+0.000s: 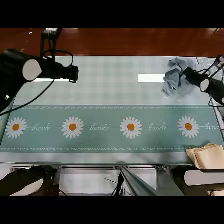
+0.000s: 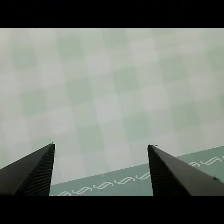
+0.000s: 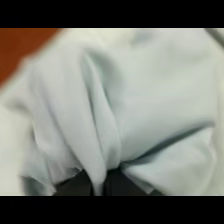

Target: Fold the shirts.

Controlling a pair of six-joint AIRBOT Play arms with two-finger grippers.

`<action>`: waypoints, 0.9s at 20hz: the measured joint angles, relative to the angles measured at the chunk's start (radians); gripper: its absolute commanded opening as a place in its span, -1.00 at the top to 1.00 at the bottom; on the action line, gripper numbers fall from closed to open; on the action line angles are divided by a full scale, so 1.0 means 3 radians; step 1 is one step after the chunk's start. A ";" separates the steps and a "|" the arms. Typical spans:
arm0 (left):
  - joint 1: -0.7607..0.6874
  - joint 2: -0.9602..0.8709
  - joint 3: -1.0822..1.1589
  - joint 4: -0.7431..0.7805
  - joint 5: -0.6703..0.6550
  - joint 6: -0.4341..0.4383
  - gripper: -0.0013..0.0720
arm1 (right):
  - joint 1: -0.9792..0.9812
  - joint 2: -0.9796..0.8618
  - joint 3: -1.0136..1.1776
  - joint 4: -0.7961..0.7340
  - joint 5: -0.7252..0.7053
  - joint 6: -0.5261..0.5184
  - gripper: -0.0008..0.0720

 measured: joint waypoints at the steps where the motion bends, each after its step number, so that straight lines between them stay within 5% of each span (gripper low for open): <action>1: 0.0000 0.0005 0.0134 0.0000 -0.0071 0.0000 -0.99 | 0.0013 0.0211 0.0000 0.0008 -0.0020 -0.0008 0.89; 11: -0.0401 0.0535 0.1799 -0.0025 -0.0607 0.0010 -0.99 | 0.0506 0.2895 0.0004 -0.0008 -0.0057 -0.0202 0.89; 18: -0.0703 0.1026 0.2041 -0.0027 -0.1303 -0.0011 -0.99 | 0.0908 0.3735 0.0000 0.0319 0.1425 -0.0440 0.89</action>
